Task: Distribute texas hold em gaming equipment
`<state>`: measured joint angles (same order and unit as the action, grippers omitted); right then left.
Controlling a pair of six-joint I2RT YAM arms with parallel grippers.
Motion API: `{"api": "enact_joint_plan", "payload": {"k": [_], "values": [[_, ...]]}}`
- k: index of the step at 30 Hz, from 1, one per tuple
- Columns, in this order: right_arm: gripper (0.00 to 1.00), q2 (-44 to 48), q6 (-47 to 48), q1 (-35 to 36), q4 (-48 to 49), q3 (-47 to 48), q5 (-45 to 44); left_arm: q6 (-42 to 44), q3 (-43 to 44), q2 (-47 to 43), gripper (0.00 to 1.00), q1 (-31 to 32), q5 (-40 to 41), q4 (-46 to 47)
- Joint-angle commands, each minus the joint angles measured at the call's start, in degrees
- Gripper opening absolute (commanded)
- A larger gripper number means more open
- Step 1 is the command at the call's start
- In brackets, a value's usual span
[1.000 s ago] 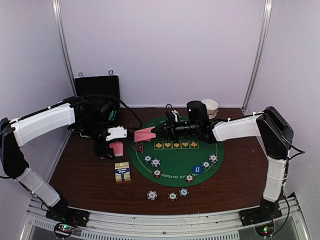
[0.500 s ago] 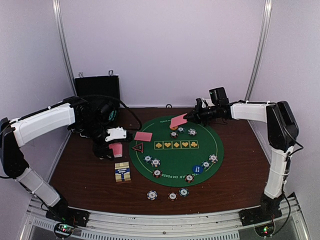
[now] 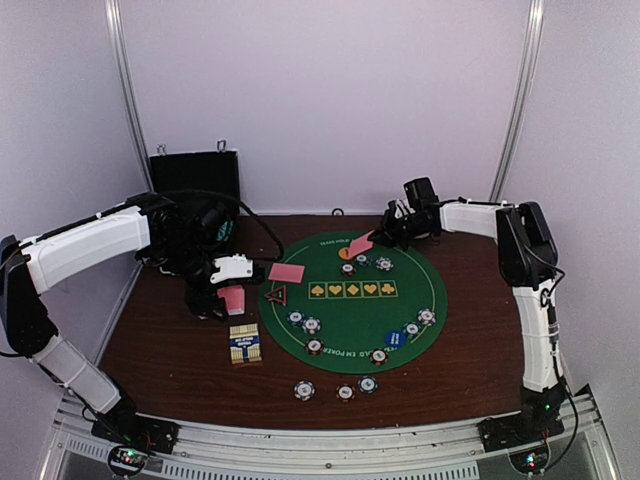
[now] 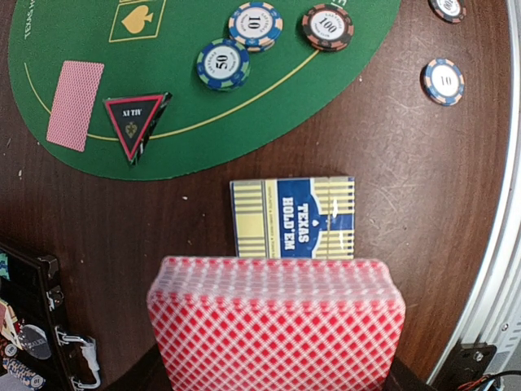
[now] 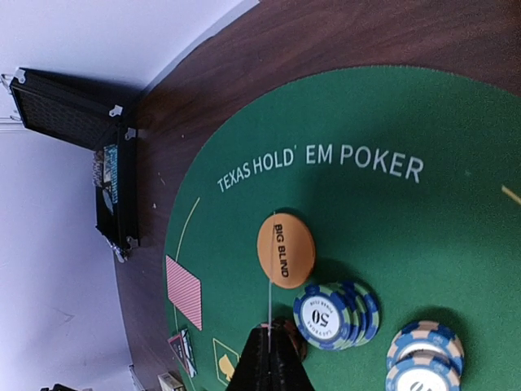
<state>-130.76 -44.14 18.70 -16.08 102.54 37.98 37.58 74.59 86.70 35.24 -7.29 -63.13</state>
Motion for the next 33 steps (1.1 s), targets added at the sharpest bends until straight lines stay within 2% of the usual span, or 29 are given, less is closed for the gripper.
{"api": "enact_joint_plan", "payload": {"k": [1, 11, 15, 19, 24, 30, 33], "values": [[0.0, -3.3, 0.8, -1.2, -0.6, 6.6, -3.0, 0.5, 1.0, -0.9, 0.0, -0.4, -0.8, -0.2], [0.0, -9.7, 3.3, -1.8, -5.8, 14.9, -4.9, 0.5, 1.3, -0.6, 0.0, -0.4, -1.1, -0.2], [0.06, -11.3, 5.4, -2.0, -8.5, 17.6, -6.2, 0.6, 1.4, -0.6, 0.0, -0.4, -1.6, -0.2], [0.15, -11.0, 8.1, -2.1, -12.1, 20.1, -7.8, 0.6, 1.4, -0.6, 0.0, -0.4, -1.6, -0.1], [0.34, -7.9, 10.9, -2.1, -14.9, 20.1, -10.3, 0.5, 1.3, -0.4, 0.0, -0.4, -1.6, -0.2], [0.52, -1.1, 12.4, -1.5, -14.9, 14.7, -12.2, 0.2, 1.3, -0.6, 0.0, -0.4, -1.5, -0.1], [0.66, 3.9, 12.4, 0.1, -13.7, 9.8, -10.8, -0.1, 1.3, -0.6, 0.0, -0.4, -1.7, -0.1]]}}
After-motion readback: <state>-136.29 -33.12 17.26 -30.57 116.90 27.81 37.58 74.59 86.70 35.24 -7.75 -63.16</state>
